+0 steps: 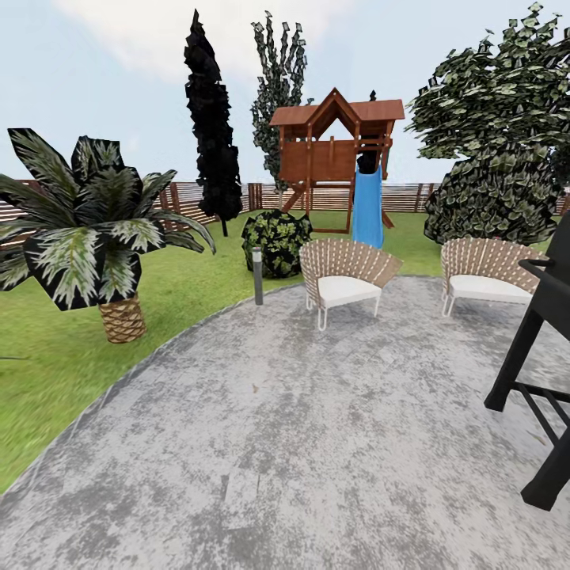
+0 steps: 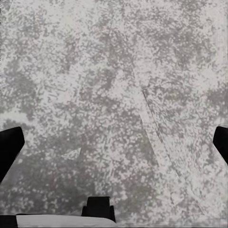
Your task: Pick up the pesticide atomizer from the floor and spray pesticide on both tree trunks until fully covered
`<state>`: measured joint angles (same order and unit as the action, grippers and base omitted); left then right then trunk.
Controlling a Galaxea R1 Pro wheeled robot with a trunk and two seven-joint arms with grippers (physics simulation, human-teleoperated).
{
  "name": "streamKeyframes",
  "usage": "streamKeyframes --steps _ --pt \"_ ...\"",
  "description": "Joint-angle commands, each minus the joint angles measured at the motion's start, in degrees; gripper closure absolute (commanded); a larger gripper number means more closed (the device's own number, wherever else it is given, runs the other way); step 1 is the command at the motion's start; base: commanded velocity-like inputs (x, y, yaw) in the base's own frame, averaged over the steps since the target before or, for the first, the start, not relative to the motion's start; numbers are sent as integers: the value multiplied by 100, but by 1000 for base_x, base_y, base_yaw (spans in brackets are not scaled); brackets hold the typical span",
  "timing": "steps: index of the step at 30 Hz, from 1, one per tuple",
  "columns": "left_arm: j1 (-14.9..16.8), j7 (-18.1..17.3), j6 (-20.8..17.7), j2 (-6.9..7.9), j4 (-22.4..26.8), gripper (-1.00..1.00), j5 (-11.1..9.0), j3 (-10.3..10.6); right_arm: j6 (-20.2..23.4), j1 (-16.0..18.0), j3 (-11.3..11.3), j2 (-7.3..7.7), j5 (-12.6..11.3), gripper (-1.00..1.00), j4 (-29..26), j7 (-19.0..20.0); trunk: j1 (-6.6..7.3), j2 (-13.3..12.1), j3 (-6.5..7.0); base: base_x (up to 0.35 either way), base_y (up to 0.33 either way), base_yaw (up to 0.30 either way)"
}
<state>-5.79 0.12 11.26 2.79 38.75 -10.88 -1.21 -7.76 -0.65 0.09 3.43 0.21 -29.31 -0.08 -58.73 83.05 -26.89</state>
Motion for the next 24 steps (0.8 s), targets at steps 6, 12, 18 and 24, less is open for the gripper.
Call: streamKeyframes --steps 6,12,18,24 --pt "-2 4 15 2 -2 -100 -46 14 -35 -4 2 8 0 -100 167 -1 0 3 -3 -15 41 0" --pt "-2 5 16 2 -6 -100 -46 14 -69 -3 1 3 -7 -100 184 -1 0 3 -3 -3 7 -6" --pt "-2 5 16 2 -7 -100 -42 22 -75 -3 5 -7 -6 -100 188 -1 0 3 9 0 1 -180" --pt "-2 5 16 2 -40 -100 -30 26 -76 -5 8 -8 -6 -100 189 -1 0 3 18 0 0 -280"
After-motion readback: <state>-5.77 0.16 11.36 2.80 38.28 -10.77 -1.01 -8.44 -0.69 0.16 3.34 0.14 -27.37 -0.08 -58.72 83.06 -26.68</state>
